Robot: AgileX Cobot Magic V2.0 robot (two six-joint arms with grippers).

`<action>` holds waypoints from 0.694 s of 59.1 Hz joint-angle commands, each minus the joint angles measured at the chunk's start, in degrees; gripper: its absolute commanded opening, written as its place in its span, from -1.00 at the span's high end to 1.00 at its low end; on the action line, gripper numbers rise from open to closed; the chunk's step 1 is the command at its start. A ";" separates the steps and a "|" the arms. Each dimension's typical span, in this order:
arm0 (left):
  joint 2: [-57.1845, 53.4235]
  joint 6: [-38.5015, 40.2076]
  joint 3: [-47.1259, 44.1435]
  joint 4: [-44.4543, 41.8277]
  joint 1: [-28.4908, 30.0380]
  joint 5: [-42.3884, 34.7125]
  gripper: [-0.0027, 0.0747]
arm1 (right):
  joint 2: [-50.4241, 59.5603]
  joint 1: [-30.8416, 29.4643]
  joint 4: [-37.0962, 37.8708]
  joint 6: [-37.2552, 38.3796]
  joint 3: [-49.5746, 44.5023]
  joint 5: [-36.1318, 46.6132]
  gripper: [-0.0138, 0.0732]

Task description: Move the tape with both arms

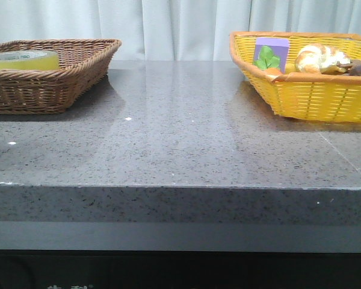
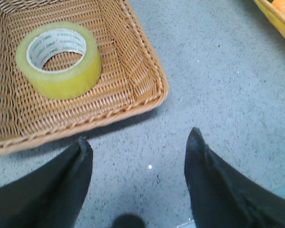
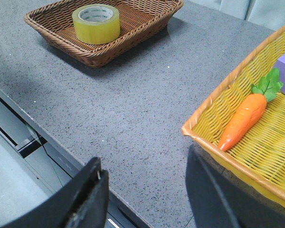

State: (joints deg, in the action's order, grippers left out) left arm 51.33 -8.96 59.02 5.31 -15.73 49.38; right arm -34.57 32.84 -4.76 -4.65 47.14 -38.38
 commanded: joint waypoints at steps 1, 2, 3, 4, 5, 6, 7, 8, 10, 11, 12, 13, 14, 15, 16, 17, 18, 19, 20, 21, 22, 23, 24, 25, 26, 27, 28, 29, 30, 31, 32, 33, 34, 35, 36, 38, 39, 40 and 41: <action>-3.92 -0.11 -2.97 1.16 -0.54 -7.28 -0.15 | -0.05 -0.29 -0.31 -0.33 1.29 4.47 -0.24; -4.41 -0.11 -3.58 1.28 -0.54 -7.87 -0.15 | -0.05 -0.29 -0.31 -0.33 1.29 4.47 -0.24; -5.33 -0.11 -4.71 1.43 -0.54 -8.37 -0.15 | -0.05 -0.29 -0.31 -0.33 1.29 4.47 -0.24; -5.78 -0.11 -5.23 1.43 -0.54 -8.74 -0.15 | -0.05 -0.29 -0.31 -0.33 1.29 4.47 -0.24; -6.22 -0.11 -5.75 1.59 -0.54 -9.04 -0.15 | -0.05 -0.29 -0.31 -0.33 1.29 4.47 -0.24; -6.86 -0.11 -6.49 1.72 -0.54 -9.34 -0.15 | -0.05 -0.29 -0.31 -0.33 1.29 4.47 -0.24; -7.27 -0.11 -6.97 1.95 -0.54 -9.46 -0.15 | -0.05 -0.29 -0.31 -0.33 1.29 4.47 -0.24; -7.86 -0.11 -7.61 2.07 -0.54 -9.61 -0.15 | -0.05 -0.29 -0.31 -0.33 1.29 4.47 -0.24; -8.72 -0.11 -8.52 2.23 -0.54 -9.91 -0.15 | -0.05 -0.29 -0.31 -0.33 1.29 4.47 -0.24; -9.04 -0.11 -8.86 2.23 -0.54 -10.04 -0.15 | -0.05 -0.29 -0.31 -0.33 1.29 4.47 -0.24; -9.44 -0.11 -9.31 2.23 -0.54 -10.27 -0.15 | -0.05 -0.29 -0.31 -0.33 1.29 4.47 -0.24; -9.69 -0.11 -9.56 2.23 -0.54 -10.45 -0.15 | -0.05 -0.29 -0.31 -0.33 1.29 4.47 -0.24; -9.93 -0.11 -9.79 2.23 -0.54 -10.58 -0.15 | -0.05 -0.29 -0.31 -0.33 1.29 4.47 -0.24; -10.21 -0.11 -10.09 2.23 -0.54 -10.70 -0.15 | -0.05 -0.29 -0.31 -0.33 1.29 4.47 -0.24; -10.22 -0.11 -10.25 2.23 -0.54 -10.89 -0.15 | -0.05 -0.29 -0.31 -0.33 1.29 4.47 -0.24; -10.49 -0.11 -10.38 2.23 -0.54 -11.02 -0.15 | -0.05 -0.29 -0.31 -0.33 1.29 4.47 -0.24; -10.49 -0.11 -10.53 2.23 -0.54 -11.16 -0.15 | -0.05 -0.29 -0.31 -0.33 1.29 4.47 -0.24; -10.60 -0.11 -10.62 2.23 -0.54 -11.30 -0.15 | -0.05 -0.29 -0.31 -0.33 1.29 4.47 -0.24; -10.60 -0.11 -10.62 2.23 -0.54 -11.38 -0.15 | -0.03 -0.29 -0.31 -0.33 1.29 4.41 -0.24; -10.60 -0.11 -10.62 2.23 -0.54 -11.54 -0.15 | -0.03 -0.29 -0.31 -0.33 1.29 4.41 -0.24; -10.60 -0.11 -10.62 2.23 -0.54 -11.70 -0.15 | -0.03 -0.29 -0.31 -0.33 1.29 4.41 -0.24; -10.60 -0.11 -10.62 2.23 -0.54 -11.71 -0.15 | -0.03 -0.29 -0.31 -0.33 1.29 4.41 -0.24; -10.60 -0.11 -10.62 2.23 -0.54 -11.88 -0.15 | -0.03 -0.29 -0.31 -0.33 1.29 4.41 -0.24; -10.60 -0.11 -10.62 2.23 -0.54 -12.14 -0.15 | -0.03 -0.29 -0.31 -0.33 1.29 4.41 -0.24; -10.60 -0.11 -10.62 2.23 -0.54 -12.14 -0.15 | -0.03 -0.29 -0.31 -0.33 1.29 4.41 -0.24; -10.60 -0.11 -10.62 2.23 -0.54 -12.27 -0.15 | -0.03 -0.29 -0.31 -0.33 1.29 4.41 -0.24; -10.60 -0.11 -10.62 2.23 -0.54 -12.42 -0.15 | -0.03 -0.29 -0.31 -0.33 1.29 4.41 -0.24; -10.60 -0.11 -10.62 2.23 -0.54 -12.42 -0.15 | -0.03 -0.29 -0.31 -0.33 1.29 4.41 -0.24; -10.60 -0.11 -10.62 2.23 -0.54 -12.52 -0.15 | -0.03 -0.29 -0.31 -0.33 1.29 4.41 -0.24; -10.60 -0.11 -10.62 2.23 -0.54 -12.51 -0.15 | -0.03 -0.29 -0.31 -0.33 1.29 4.41 -0.24; -10.60 -0.11 -10.62 2.23 -0.54 -12.51 -0.15 | -0.03 -0.29 -0.31 -0.33 1.29 4.41 -0.24; -10.60 -0.11 -10.62 2.23 -0.54 -12.51 -0.15 | -0.03 -0.29 -0.31 -0.33 1.29 4.41 -0.24; -10.60 -0.11 -10.62 2.23 -0.54 -12.51 -0.15 | -0.03 -0.29 -0.31 -0.33 1.29 4.41 -0.24; -10.60 -0.11 -10.62 2.23 -0.54 -12.51 -0.14 | -0.03 -0.29 -0.31 -0.33 1.29 4.41 -0.24; -10.60 -0.11 -10.62 2.23 -0.54 -12.51 -0.13 | -0.03 -0.29 -0.31 -0.33 1.29 4.46 -0.24; -10.60 -0.11 -10.62 2.23 -0.54 -12.51 -0.10 | -0.03 -0.29 -0.31 -0.33 1.29 4.46 -0.24; -10.60 -0.11 -10.62 2.23 -0.54 -12.51 -0.08 | -0.03 -0.29 -0.31 -0.33 1.29 4.46 -0.24; -10.60 -0.11 -10.62 2.23 -0.54 -12.51 -0.04 | -0.03 -0.29 -0.31 -0.33 1.29 4.46 -0.24; -10.60 -0.11 -10.62 2.23 -0.54 -12.51 -0.02 | -0.03 -0.29 -0.31 -0.33 1.29 4.46 -0.24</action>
State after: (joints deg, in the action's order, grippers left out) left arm 40.92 -8.96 46.99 6.55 -15.83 41.25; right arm -34.57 32.84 -4.76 -4.65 47.14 -38.38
